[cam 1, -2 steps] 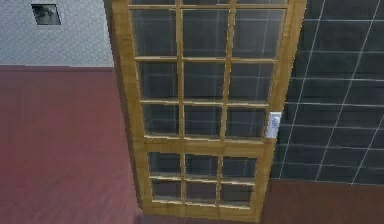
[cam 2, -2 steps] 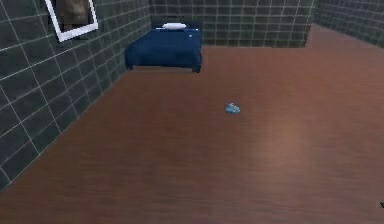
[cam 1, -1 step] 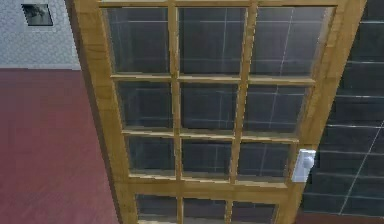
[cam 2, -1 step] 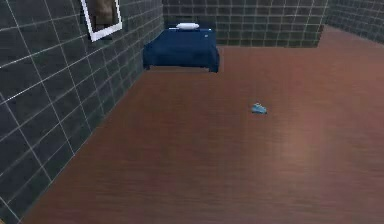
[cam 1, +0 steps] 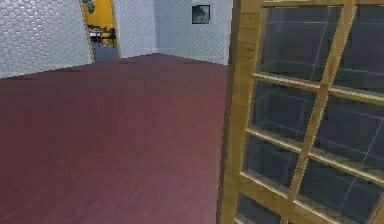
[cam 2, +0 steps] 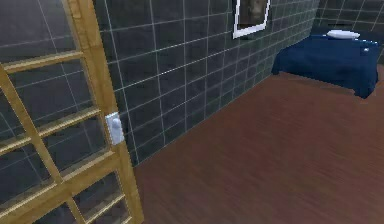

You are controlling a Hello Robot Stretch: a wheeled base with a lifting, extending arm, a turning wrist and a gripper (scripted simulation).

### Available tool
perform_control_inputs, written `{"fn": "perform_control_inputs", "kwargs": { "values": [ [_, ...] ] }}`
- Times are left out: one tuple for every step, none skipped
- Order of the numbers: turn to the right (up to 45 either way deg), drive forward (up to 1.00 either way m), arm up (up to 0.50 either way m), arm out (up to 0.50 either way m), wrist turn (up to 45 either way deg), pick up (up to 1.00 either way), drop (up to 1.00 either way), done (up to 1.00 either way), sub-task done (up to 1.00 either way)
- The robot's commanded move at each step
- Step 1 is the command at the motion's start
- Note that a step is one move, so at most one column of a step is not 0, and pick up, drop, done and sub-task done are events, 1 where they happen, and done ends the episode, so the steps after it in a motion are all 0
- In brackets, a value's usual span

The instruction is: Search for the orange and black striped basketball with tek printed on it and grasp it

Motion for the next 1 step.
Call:
{"fn": "perform_control_inputs", "kwargs": {
  "values": [
    [0.0, 0.35, 0.0, 0.0, 0.0, 0.0, 0.0, 0.0, 0.0]
  ]
}}
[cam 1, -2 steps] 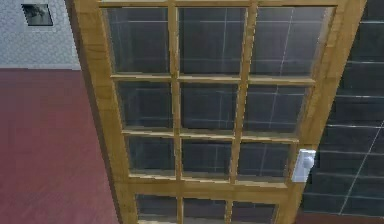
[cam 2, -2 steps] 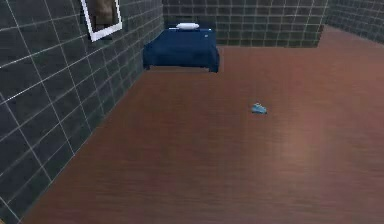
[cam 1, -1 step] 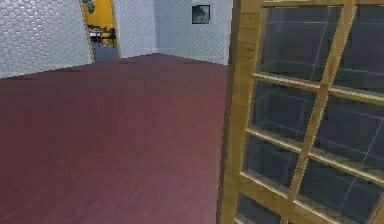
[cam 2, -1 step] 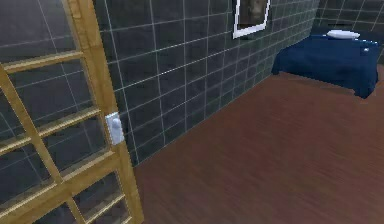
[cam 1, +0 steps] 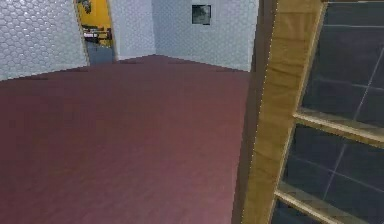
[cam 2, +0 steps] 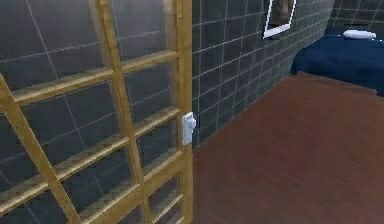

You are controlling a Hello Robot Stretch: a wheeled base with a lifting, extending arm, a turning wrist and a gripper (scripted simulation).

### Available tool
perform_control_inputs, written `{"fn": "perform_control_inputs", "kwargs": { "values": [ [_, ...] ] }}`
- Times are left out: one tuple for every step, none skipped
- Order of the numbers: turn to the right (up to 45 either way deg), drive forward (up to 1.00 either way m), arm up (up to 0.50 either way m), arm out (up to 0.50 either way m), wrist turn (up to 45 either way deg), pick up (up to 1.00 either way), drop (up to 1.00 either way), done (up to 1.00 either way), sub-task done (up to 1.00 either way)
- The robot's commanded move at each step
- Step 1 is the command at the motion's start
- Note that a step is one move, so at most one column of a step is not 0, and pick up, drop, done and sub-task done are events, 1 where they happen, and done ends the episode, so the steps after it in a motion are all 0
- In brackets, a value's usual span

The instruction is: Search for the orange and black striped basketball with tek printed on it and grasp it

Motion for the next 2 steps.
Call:
{"fn": "perform_control_inputs", "kwargs": {
  "values": [
    [-21.0, 0.0, 0.0, 0.0, 0.0, 0.0, 0.0, 0.0, 0.0],
    [0.0, 1.0, 0.0, 0.0, 0.0, 0.0, 0.0, 0.0, 0.0]
  ]
}}
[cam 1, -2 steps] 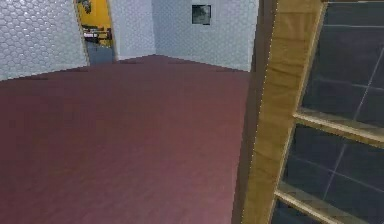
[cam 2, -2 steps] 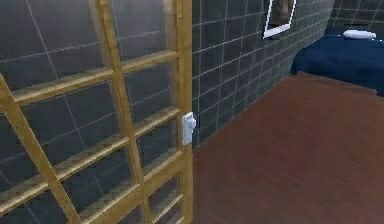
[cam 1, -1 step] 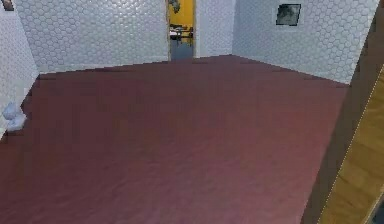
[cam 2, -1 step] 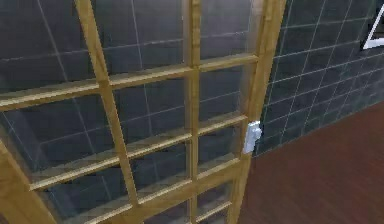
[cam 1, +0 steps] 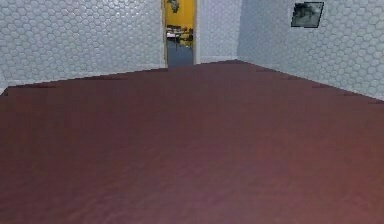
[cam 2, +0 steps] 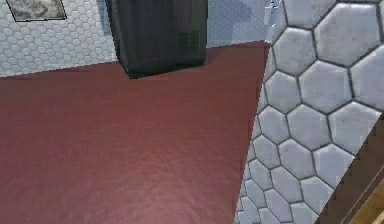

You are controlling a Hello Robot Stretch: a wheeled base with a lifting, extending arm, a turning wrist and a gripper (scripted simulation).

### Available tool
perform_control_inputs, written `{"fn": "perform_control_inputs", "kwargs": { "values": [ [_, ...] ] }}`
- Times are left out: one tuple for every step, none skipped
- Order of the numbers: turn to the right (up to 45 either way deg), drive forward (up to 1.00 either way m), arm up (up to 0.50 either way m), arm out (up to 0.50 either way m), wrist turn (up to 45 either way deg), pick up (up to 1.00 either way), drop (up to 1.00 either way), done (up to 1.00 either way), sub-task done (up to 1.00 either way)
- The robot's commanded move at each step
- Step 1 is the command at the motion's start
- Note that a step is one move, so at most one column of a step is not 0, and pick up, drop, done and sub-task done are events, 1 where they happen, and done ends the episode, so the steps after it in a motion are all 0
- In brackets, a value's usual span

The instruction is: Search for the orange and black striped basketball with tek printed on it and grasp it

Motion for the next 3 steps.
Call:
{"fn": "perform_control_inputs", "kwargs": {
  "values": [
    [0.0, 1.0, 0.0, 0.0, 0.0, 0.0, 0.0, 0.0, 0.0],
    [-3.0, 0.0, 0.0, 0.0, 0.0, 0.0, 0.0, 0.0, 0.0],
    [0.0, 1.0, 0.0, 0.0, 0.0, 0.0, 0.0, 0.0, 0.0]
  ]
}}
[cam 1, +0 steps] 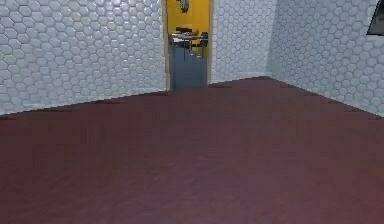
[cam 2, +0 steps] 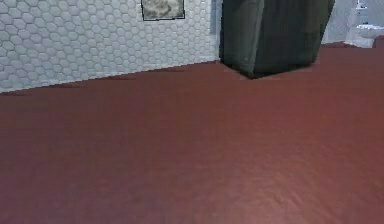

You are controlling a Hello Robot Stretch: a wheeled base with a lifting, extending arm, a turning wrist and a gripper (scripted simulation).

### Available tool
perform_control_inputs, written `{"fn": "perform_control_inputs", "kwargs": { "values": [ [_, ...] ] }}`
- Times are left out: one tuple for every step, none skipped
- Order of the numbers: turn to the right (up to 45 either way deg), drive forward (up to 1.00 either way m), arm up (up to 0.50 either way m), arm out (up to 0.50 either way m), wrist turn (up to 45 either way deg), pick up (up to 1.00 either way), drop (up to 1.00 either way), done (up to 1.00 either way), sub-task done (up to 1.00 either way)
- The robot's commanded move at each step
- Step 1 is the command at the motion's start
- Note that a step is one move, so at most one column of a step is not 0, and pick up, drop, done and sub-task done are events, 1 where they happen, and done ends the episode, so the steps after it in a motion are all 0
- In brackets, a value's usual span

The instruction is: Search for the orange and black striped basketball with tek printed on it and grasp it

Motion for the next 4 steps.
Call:
{"fn": "perform_control_inputs", "kwargs": {
  "values": [
    [0.0, 1.0, 0.0, 0.0, 0.0, 0.0, 0.0, 0.0, 0.0],
    [0.0, 1.0, 0.0, 0.0, 0.0, 0.0, 0.0, 0.0, 0.0],
    [0.0, 1.0, 0.0, 0.0, 0.0, 0.0, 0.0, 0.0, 0.0],
    [0.0, 1.0, 0.0, 0.0, 0.0, 0.0, 0.0, 0.0, 0.0]
  ]
}}
